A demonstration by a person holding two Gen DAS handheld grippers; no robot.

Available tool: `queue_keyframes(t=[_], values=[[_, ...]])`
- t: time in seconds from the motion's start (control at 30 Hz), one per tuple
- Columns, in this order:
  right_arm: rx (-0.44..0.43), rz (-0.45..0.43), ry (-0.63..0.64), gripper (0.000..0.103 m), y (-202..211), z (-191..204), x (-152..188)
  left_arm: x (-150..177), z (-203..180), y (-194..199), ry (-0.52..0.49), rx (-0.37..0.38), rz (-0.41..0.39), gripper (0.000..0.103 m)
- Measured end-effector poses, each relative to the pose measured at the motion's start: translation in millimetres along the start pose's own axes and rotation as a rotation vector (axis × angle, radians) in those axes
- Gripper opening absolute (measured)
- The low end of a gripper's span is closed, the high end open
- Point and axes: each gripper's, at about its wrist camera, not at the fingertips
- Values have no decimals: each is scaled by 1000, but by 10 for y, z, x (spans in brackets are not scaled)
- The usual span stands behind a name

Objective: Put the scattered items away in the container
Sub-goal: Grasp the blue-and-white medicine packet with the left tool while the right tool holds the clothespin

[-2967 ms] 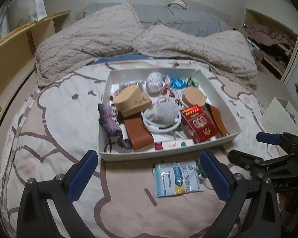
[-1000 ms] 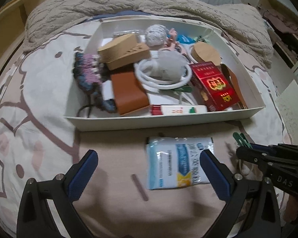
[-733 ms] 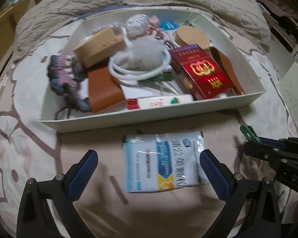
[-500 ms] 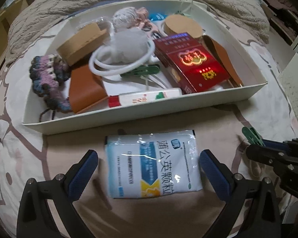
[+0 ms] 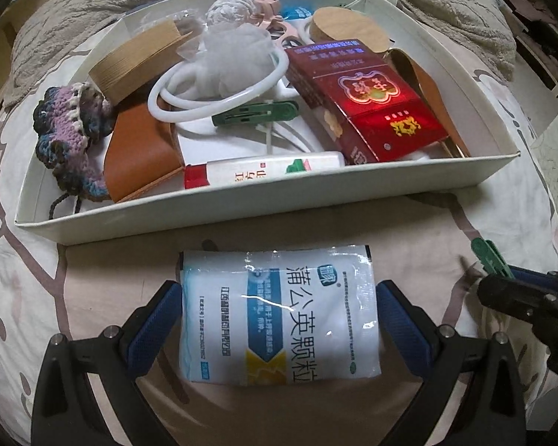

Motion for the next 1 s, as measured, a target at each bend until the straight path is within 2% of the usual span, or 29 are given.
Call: queue_keyframes(t=[0.27, 0.47, 0.63, 0.83, 1.0], values=[[41, 11, 24, 21, -46, 42, 10, 11, 25, 21, -31, 38, 12, 103], [47, 24, 9, 21, -89, 1, -5, 75, 41, 120, -41, 46, -18, 92], [44, 19, -13, 21, -97, -39, -42, 80, 91, 212, -13, 68, -28, 77], [21, 4, -37, 21, -100, -91, -64, 126, 83, 274, -18, 78, -49, 70], [29, -44, 14, 21, -29, -41, -58, 254, 234, 348, -3, 95, -65, 67]])
Point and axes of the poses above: each gripper's, at about its wrist camera, not at the fingertips, and y roughly against the way its jaws point, z to its left, x to its underside, and after that the axes turned 9 degrees about -y, right-handed
